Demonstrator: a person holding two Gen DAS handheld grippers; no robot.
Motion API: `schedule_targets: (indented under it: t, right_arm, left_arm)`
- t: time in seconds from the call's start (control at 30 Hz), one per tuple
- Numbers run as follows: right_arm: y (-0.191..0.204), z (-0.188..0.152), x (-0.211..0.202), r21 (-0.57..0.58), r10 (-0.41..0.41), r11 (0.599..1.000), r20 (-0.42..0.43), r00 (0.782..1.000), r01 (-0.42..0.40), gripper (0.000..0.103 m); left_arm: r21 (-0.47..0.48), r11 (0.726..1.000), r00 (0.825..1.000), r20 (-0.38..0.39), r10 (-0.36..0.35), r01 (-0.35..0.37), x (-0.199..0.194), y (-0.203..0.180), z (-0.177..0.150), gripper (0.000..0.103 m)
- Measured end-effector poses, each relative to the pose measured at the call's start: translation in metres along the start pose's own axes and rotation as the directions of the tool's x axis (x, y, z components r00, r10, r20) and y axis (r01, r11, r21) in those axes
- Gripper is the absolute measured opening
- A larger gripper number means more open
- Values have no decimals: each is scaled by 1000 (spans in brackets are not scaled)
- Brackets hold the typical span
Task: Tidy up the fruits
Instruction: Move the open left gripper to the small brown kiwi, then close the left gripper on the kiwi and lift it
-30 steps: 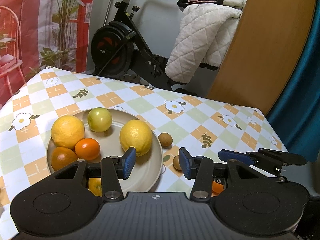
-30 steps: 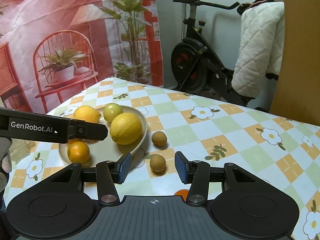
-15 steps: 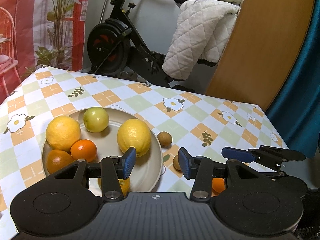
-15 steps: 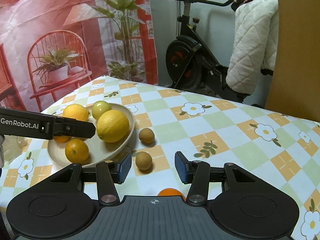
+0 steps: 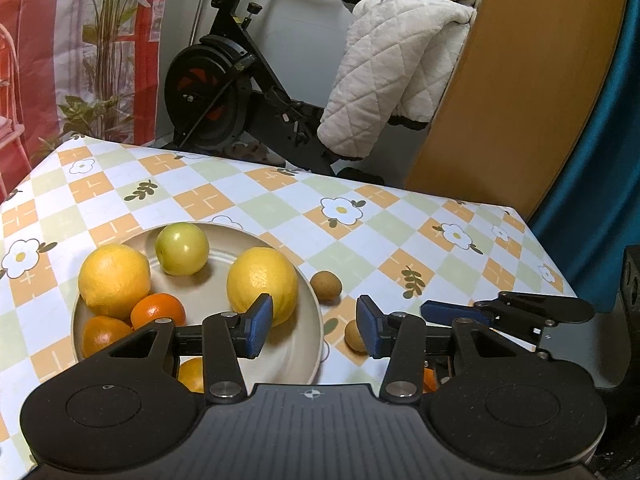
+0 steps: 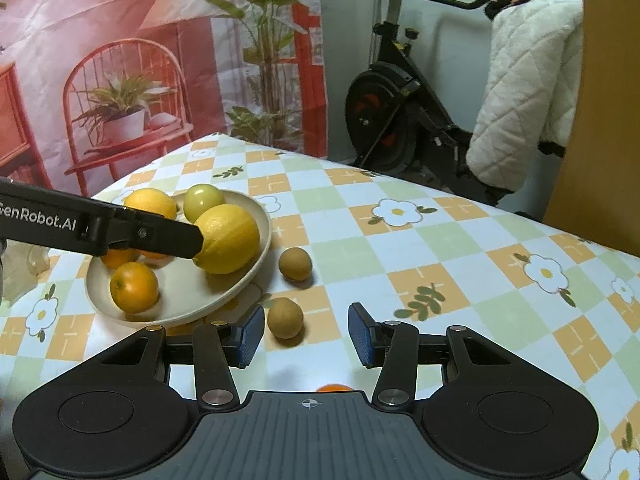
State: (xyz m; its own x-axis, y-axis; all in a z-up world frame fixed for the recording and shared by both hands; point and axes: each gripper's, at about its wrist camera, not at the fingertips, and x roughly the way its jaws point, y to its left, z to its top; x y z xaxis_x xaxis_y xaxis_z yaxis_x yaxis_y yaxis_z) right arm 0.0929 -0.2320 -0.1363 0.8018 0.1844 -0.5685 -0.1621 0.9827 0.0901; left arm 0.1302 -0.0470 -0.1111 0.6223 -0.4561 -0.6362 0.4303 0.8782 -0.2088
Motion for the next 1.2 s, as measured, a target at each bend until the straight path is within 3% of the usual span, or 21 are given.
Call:
schedule_targets:
  t: [0.33, 0.73, 0.97, 1.2]
  right_arm:
    - [6, 5, 34, -41, 36, 998, -67, 997, -39, 28]
    - [10, 14, 49, -76, 51, 995, -129, 990, -61, 23]
    - [0, 6, 38, -16, 40, 999, -106, 994, -42, 22]
    - [-18, -4, 27, 50, 7, 999, -96, 995, -3, 22]
  left_arm:
    - [13, 1000, 1000, -10, 0, 1, 10, -1, 6, 47]
    - [46, 999, 999, -37, -4, 6, 29, -5, 12, 46]
    - [63, 998, 999, -48, -6, 9, 39, -9, 17, 46]
    - [157, 987, 999, -48, -4, 11, 55, -26, 17, 45]
